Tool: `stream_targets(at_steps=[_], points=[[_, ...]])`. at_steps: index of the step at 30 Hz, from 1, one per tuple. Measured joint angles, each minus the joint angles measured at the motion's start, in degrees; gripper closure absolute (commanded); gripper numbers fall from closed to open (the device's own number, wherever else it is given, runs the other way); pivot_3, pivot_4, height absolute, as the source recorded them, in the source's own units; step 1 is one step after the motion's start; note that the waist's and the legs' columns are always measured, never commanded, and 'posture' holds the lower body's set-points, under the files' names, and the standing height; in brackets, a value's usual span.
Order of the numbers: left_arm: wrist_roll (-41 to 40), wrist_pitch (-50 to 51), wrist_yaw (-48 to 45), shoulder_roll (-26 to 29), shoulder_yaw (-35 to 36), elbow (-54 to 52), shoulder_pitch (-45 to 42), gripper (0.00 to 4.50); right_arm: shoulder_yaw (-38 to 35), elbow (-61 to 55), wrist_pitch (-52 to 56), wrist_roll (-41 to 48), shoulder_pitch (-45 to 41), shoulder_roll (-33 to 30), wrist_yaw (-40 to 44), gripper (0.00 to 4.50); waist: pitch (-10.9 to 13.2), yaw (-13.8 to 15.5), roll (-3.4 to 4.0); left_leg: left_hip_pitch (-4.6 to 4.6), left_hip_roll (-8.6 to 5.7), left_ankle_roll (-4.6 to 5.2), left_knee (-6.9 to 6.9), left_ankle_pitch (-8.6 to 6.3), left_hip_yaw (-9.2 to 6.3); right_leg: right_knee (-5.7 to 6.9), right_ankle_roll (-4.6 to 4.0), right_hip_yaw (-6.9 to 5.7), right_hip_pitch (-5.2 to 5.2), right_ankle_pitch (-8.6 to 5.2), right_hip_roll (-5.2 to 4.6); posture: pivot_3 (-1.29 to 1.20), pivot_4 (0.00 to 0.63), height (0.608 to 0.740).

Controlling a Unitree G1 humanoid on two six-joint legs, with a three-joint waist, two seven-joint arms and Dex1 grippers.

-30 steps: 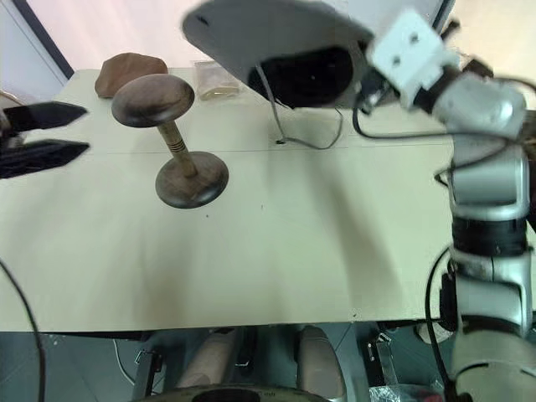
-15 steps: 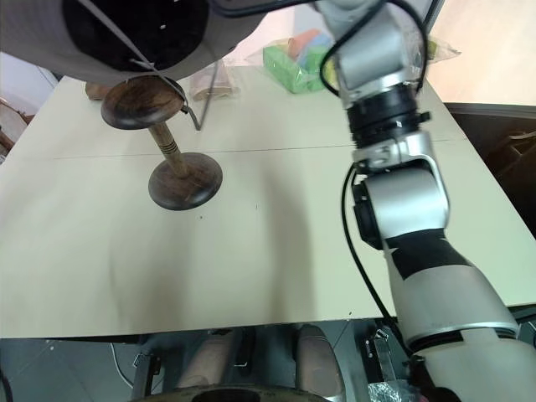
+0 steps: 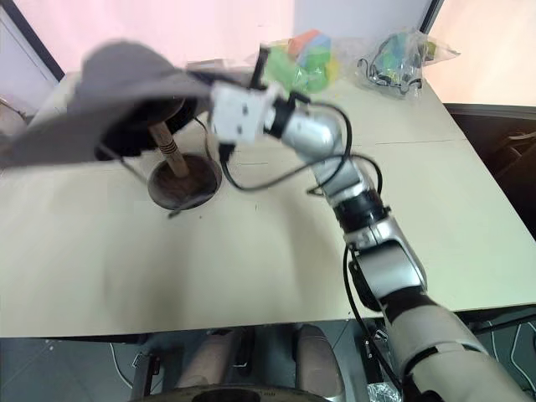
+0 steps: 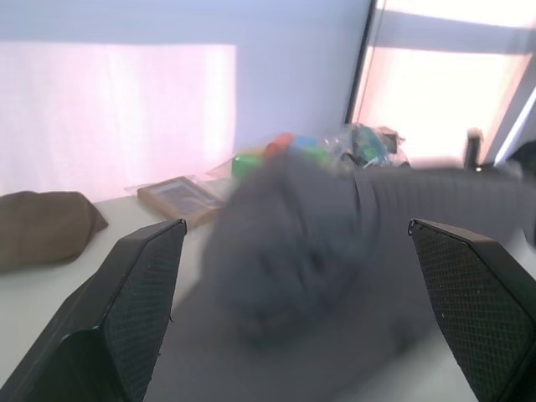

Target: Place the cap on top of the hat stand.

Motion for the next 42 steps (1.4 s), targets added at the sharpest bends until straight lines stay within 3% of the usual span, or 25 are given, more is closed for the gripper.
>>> stream_targets(at_steps=[4, 14, 22, 28, 39, 42], points=[[0.0, -0.9, -0.4, 0.9, -2.4, 0.6, -0.1, 0.0, 1.7, 0.3, -7.3, -10.4, 4.8, 0.5, -11.6, 4.47, 0.0, -0.1, -0.03, 0.02, 0.06, -0.31, -0.05, 0.19, -0.01, 0.15, -0.12, 0.05, -0.08, -0.07, 0.07, 0.0, 0.15, 0.735], [0.1, -3.3, -1.1, 1.5, -9.0, 1.2, -2.0, 0.0, 3.6, 11.3, -7.7, -21.4, 10.1, 4.0, -35.4, 4.47, 0.0, 0.1, -0.2, 0.63, 0.05, -0.26, -0.21, 0.14, -0.08, 0.11, -0.31, 0.01, 0.53, -0.17, 0.08, 0.0, 0.15, 0.735], [0.5, -3.8, -3.2, 3.1, -12.0, 2.1, -2.3, 0.0, 12.5, 12.3, -5.4, -38.5, 11.7, 0.3, -53.0, 4.47, 0.0, 0.0, -0.22, 0.71, 0.05, -0.38, -0.28, 0.24, -0.08, 0.12, -0.52, 0.01, 0.54, -0.3, 0.12, 0.0, 0.15, 0.735], [2.5, -4.7, -5.3, 3.0, -12.2, 1.0, 0.9, 0.0, 18.6, 13.5, -3.1, -45.4, 10.8, -1.7, -57.5, 4.47, 0.0, 0.0, -0.31, 0.72, 0.06, -0.38, -0.29, 0.25, -0.07, 0.12, -0.56, 0.02, 0.61, -0.33, 0.12, 0.0, 0.15, 0.735], [10.0, -10.9, -11.5, 2.7, -12.3, -2.6, 10.8, 0.0, 18.8, 16.7, -7.0, -41.4, 5.0, -3.5, -52.8, 4.47, 0.0, 0.0, -0.54, 0.72, 0.07, -0.28, -0.31, 0.19, -0.09, 0.11, -0.57, -0.01, 0.77, -0.33, 0.11, 0.0, 0.15, 0.735], [10.9, -11.4, -12.0, 2.6, -11.6, -2.9, 11.1, 0.0, 18.6, 16.4, -9.1, -38.2, 4.1, -4.5, -48.6, 3.68, 0.0, 0.0, -0.59, 0.74, 0.08, -0.23, -0.31, 0.17, -0.11, 0.1, -0.58, -0.03, 0.77, -0.33, 0.11, 0.0, 0.15, 0.735]])
